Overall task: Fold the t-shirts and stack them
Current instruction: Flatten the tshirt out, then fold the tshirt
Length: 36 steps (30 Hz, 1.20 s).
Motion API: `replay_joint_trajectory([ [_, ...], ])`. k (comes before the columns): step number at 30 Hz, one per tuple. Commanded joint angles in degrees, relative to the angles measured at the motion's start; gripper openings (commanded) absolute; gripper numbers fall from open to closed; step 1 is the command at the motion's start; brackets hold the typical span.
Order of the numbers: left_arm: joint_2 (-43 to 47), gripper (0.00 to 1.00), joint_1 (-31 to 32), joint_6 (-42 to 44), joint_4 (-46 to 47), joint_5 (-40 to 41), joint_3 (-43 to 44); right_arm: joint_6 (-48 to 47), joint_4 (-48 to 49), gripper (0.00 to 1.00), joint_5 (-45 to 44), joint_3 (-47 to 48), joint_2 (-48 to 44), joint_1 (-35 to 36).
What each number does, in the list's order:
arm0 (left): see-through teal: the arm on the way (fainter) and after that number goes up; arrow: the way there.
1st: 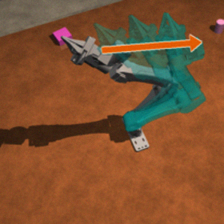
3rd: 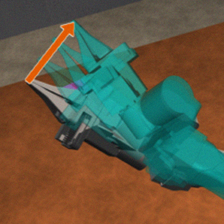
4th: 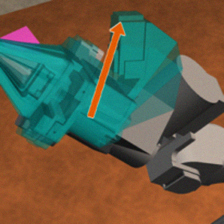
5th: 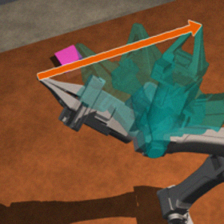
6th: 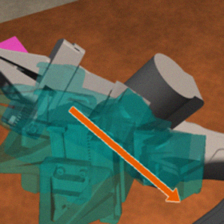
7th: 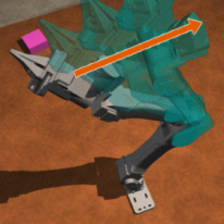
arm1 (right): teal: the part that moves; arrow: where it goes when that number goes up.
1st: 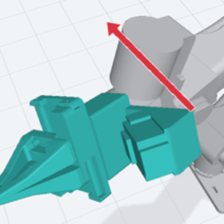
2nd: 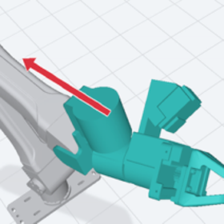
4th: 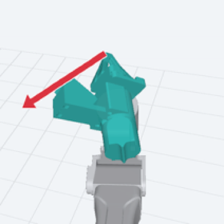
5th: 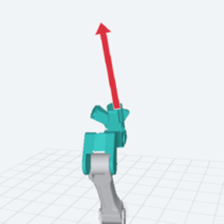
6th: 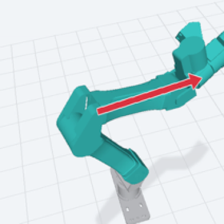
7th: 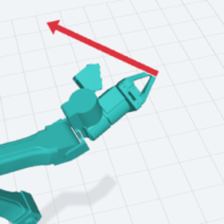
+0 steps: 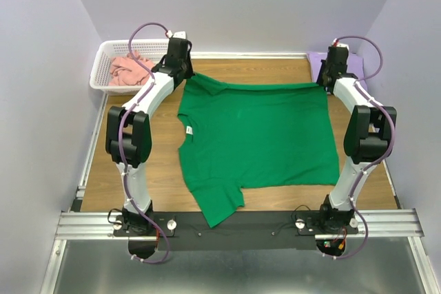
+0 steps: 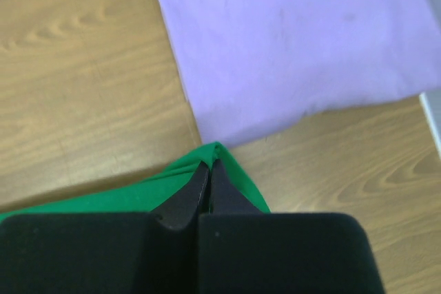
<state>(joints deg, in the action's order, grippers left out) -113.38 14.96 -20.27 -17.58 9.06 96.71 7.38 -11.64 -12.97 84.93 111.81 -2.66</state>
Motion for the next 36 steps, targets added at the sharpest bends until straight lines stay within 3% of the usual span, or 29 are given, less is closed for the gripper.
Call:
replay_joint_trajectory([
  [1, 4.5, 0.0, -1.2, -7.0, -4.6, -0.3, -2.7, -1.3, 2.0, 0.01, -2.3, 3.1, 1.6, -0.8],
  [5, 8.3, 0.0, -2.1, -11.3, -6.8, 0.8, -6.3, -1.0, 2.0, 0.01, -1.9, 2.1, 0.9, -0.9],
  [15, 15.2, 0.0, -2.0, -19.3, -6.7, -7.7, -13.8, 0.3, 1.6, 0.01, -0.5, -0.2, -0.7, -1.0],
  [36, 26.9, 0.0, -2.0, -24.4, -5.4, -15.5, -29.8, 6.2, -5.5, 0.01, -4.2, -6.7, -7.3, -1.7],
])
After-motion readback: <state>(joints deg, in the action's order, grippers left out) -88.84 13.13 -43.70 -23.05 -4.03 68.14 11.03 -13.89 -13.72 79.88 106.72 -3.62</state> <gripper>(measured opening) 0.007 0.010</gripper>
